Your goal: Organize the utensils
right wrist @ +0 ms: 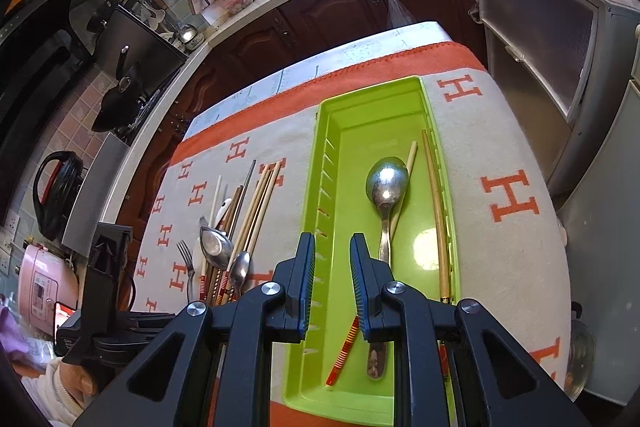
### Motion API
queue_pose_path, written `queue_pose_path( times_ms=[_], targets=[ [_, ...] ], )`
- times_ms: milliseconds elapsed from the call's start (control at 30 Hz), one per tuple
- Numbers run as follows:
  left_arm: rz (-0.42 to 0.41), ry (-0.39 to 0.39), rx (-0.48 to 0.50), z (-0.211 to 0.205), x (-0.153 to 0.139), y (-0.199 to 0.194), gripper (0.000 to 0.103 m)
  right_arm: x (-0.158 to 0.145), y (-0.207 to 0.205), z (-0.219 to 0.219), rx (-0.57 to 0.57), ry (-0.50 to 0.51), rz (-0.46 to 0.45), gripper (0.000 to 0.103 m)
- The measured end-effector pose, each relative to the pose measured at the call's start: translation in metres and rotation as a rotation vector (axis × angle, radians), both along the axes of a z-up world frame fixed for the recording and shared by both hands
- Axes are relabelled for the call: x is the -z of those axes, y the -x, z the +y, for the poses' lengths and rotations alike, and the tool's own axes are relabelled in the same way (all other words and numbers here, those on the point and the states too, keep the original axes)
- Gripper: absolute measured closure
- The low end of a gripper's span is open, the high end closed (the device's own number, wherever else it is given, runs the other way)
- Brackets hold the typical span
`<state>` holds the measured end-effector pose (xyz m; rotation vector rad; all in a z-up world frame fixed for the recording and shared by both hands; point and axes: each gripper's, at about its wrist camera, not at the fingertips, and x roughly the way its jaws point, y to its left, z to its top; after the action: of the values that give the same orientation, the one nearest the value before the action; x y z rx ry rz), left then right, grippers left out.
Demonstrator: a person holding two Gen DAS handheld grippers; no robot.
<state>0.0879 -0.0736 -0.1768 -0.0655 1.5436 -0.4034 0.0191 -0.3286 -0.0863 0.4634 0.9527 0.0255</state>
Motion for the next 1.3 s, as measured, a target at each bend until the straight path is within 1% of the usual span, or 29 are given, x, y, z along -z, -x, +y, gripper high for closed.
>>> queue_pose_path(
  times_ms=[133,267,333,367,400,467,533,633,700,867,1100,1300],
  targets=[
    [-0.007,-0.023,0.003,-0.006,0.006,0.000,0.083,-0.002,0.004,0.001,0.007,0.012,-0.006,0.085],
    [-0.063,-0.070,0.028,-0.036,0.011,-0.001,0.083,-0.003,0.010,0.005,0.006,0.022,-0.009,0.085],
    [-0.110,-0.107,0.044,-0.048,0.010,0.002,0.083,-0.001,0.012,0.007,0.003,0.030,-0.004,0.085],
    [-0.138,-0.131,0.048,-0.052,0.010,0.005,0.086,0.000,0.014,0.008,0.000,0.036,-0.002,0.085],
    [-0.174,-0.179,0.060,-0.058,0.010,0.009,0.092,0.001,0.015,0.010,-0.004,0.042,0.000,0.085],
    [-0.217,-0.229,0.080,-0.070,0.008,0.016,0.094,0.005,0.018,0.013,-0.011,0.055,0.007,0.085],
    [-0.231,-0.240,0.084,-0.076,0.009,0.018,0.097,0.011,0.020,0.016,-0.016,0.055,0.018,0.085],
    [-0.229,-0.215,0.070,-0.076,0.007,0.018,0.099,0.021,0.023,0.020,-0.031,0.042,0.038,0.085],
    [-0.219,-0.178,0.044,-0.072,0.005,0.017,0.099,0.026,0.025,0.022,-0.035,0.038,0.048,0.085],
    [-0.197,-0.098,-0.001,-0.053,0.003,0.013,0.099,0.026,0.027,0.021,-0.028,0.022,0.041,0.085],
    [-0.213,0.008,-0.027,-0.040,-0.019,0.011,0.099,0.022,0.026,0.019,-0.022,0.019,0.032,0.085],
    [-0.232,0.064,-0.036,-0.025,-0.041,0.011,0.099,0.021,0.028,0.019,-0.021,0.017,0.026,0.085]
  ],
)
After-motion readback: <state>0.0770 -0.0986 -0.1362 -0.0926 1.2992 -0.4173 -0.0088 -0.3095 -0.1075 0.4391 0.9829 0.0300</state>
